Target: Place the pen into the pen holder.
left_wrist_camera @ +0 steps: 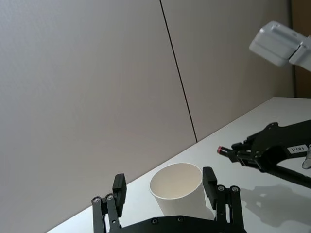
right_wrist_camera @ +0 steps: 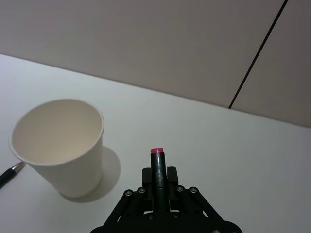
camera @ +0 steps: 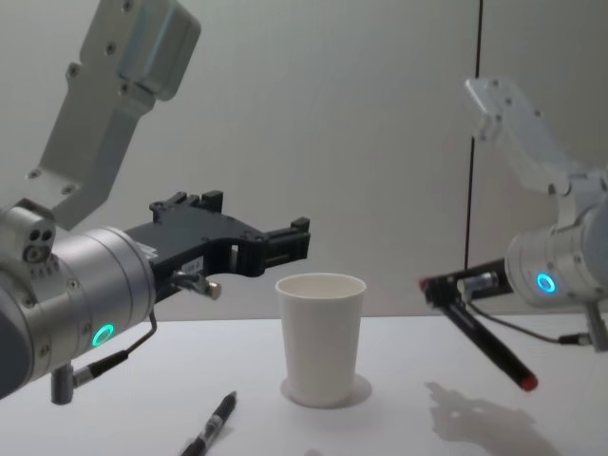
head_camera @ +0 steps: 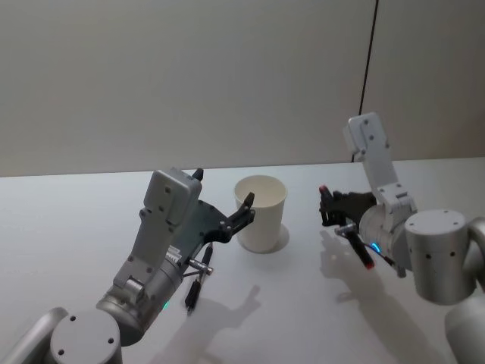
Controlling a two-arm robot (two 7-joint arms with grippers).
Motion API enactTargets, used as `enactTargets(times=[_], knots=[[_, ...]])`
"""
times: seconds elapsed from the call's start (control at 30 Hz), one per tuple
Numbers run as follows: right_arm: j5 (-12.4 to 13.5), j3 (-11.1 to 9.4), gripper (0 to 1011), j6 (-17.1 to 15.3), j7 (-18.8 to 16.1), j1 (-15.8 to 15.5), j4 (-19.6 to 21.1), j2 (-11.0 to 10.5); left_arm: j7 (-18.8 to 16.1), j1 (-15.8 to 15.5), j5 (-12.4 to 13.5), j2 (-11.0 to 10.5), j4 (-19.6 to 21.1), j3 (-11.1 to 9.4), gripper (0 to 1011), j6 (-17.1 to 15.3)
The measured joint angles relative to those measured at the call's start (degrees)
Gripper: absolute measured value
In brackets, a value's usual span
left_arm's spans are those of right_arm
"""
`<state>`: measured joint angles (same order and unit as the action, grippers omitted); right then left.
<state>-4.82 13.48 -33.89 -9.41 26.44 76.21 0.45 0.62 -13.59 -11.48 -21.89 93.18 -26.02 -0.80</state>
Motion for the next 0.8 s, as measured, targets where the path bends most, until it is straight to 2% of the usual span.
enactTargets(times=[0.33, 0.4, 0.63, 0.73, 0.8], knots=[[-1.81, 0.46, 167, 6.55, 0.12, -1.2, 2.79, -0.46, 0.0, 0.0, 0.0, 0.0, 0.0, 0.0, 1000, 0.0], [-2.41, 0.61, 167, 9.09, -0.01, -1.47, 3.41, -0.58, 0.0, 0.0, 0.0, 0.0, 0.0, 0.0, 1000, 0.0], [-3.49, 0.95, 167, 14.5, -0.74, -1.69, 4.25, -0.75, 0.0, 0.0, 0.0, 0.0, 0.0, 0.0, 1000, 0.0], [-4.09, 1.18, 167, 18.11, -1.52, -1.67, 4.4, -0.79, 0.0, 0.0, 0.0, 0.0, 0.0, 0.0, 1000, 0.0], [-4.2, 1.23, 167, 18.79, -1.7, -1.64, 4.41, -0.8, 0.0, 0.0, 0.0, 0.0, 0.0, 0.0, 1000, 0.0]])
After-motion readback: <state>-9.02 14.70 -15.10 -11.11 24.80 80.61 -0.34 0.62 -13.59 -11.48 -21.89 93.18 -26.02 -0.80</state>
